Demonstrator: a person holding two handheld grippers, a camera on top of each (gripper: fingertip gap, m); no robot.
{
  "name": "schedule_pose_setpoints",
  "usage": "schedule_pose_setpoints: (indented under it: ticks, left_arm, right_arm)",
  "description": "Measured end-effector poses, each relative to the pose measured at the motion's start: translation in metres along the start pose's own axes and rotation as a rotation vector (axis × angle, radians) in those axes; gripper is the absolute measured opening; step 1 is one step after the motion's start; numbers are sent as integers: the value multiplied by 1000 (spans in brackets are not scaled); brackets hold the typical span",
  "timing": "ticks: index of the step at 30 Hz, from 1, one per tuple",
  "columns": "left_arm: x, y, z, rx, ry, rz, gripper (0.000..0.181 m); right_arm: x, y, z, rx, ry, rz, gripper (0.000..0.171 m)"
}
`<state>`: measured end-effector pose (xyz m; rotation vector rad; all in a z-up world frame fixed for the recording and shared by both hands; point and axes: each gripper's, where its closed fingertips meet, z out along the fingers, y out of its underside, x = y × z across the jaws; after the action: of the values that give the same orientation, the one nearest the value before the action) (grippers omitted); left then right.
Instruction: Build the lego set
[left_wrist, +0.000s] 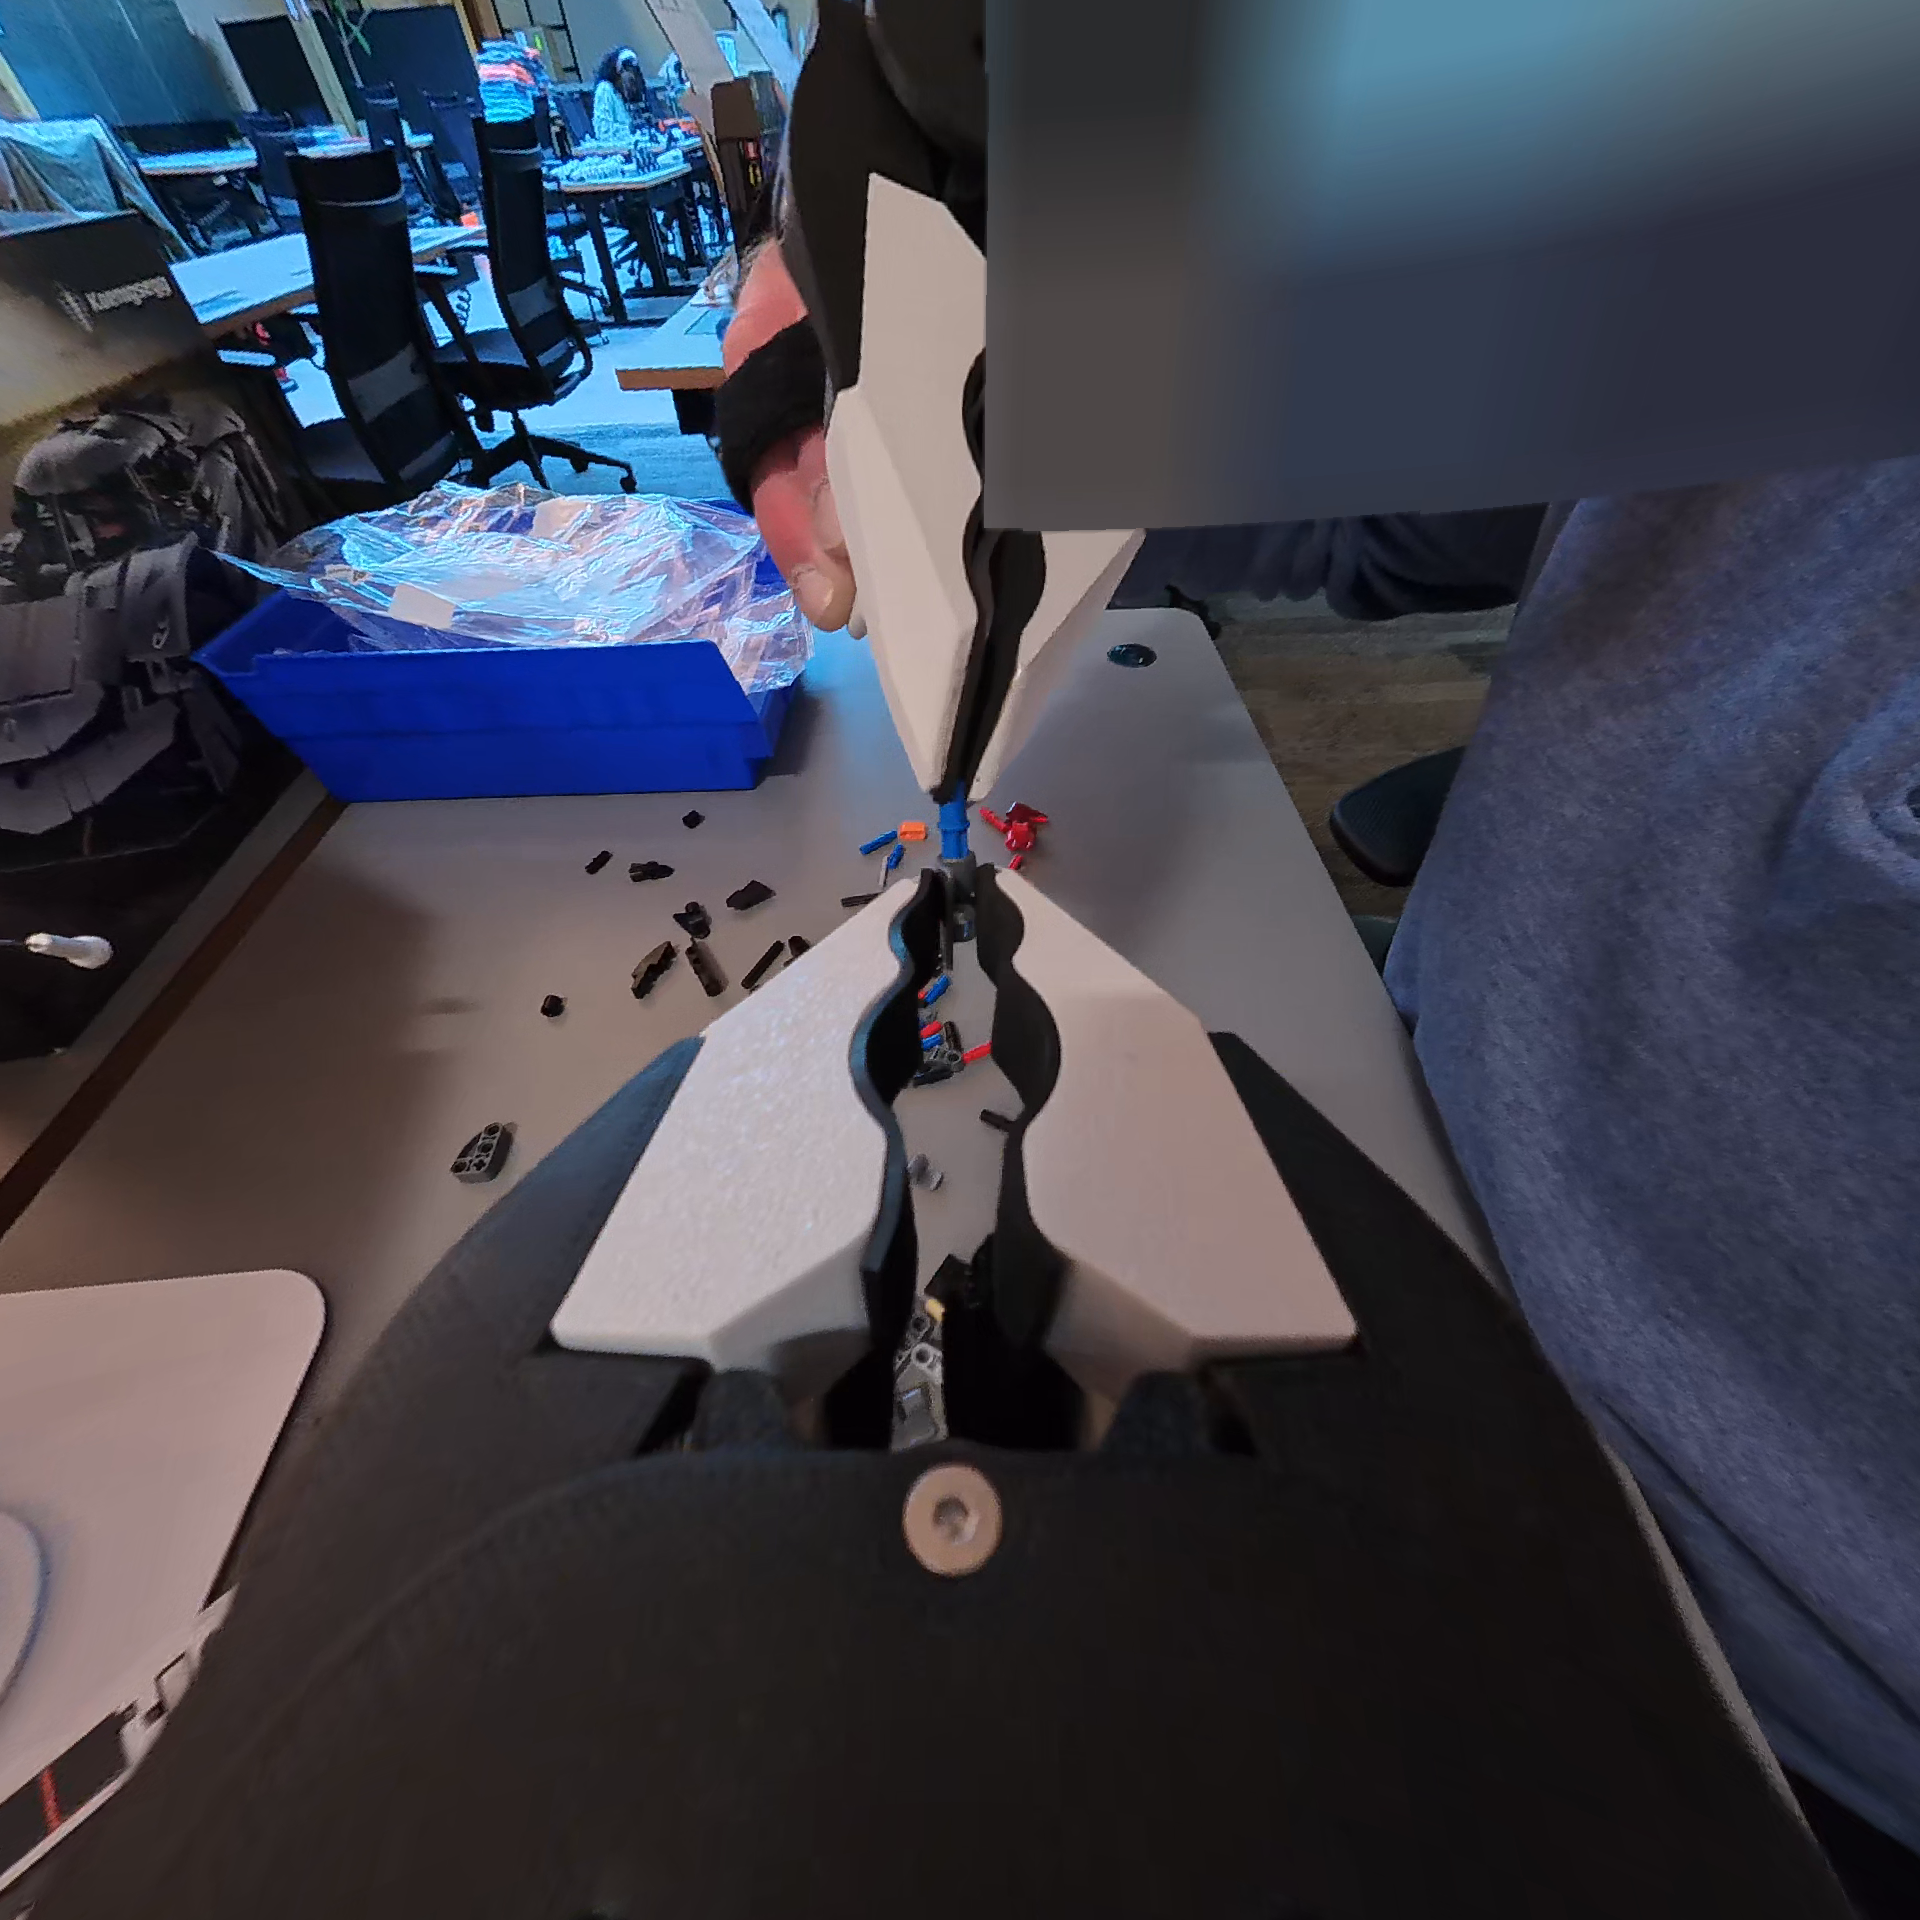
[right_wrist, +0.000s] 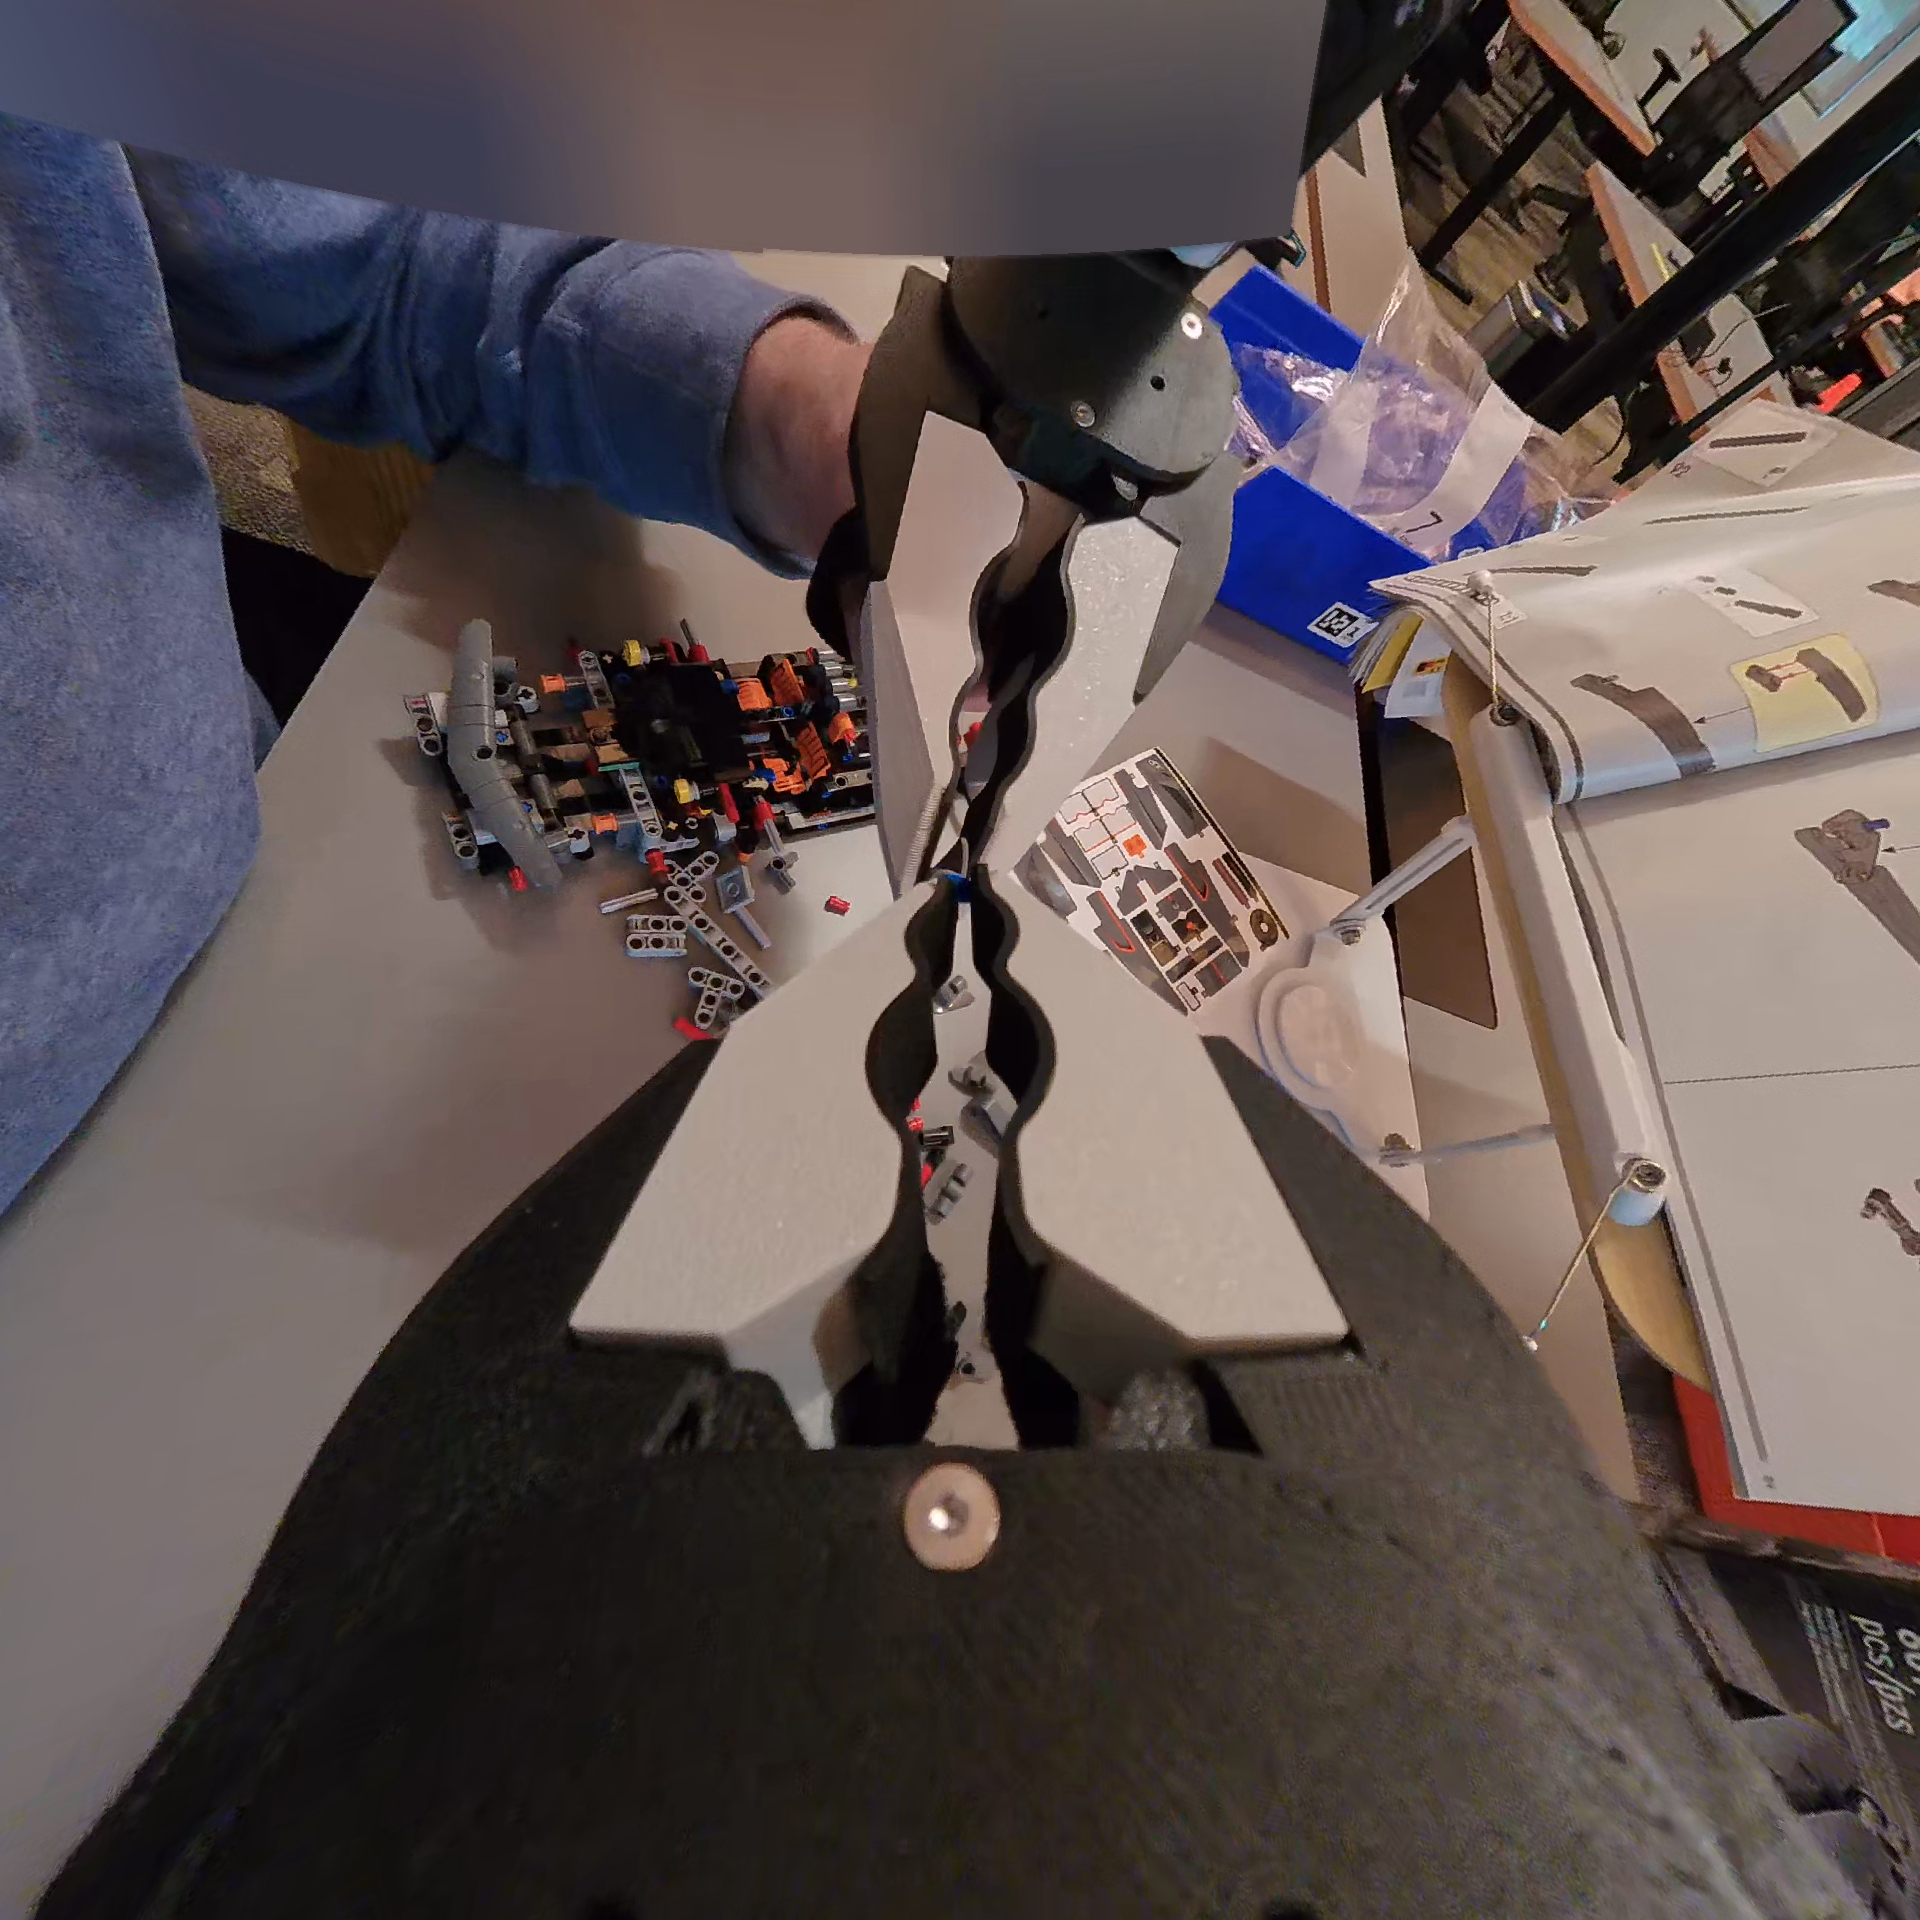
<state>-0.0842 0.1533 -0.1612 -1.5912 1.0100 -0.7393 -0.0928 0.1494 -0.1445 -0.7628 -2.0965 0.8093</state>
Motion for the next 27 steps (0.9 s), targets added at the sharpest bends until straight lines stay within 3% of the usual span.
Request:
schedule_pose_setpoints:
  ticks: [27]
  left_arm:
    - [2,-4,3,3,-13,15,4]
  right_arm:
    - [-2,3,-3,39,-33,31,0]
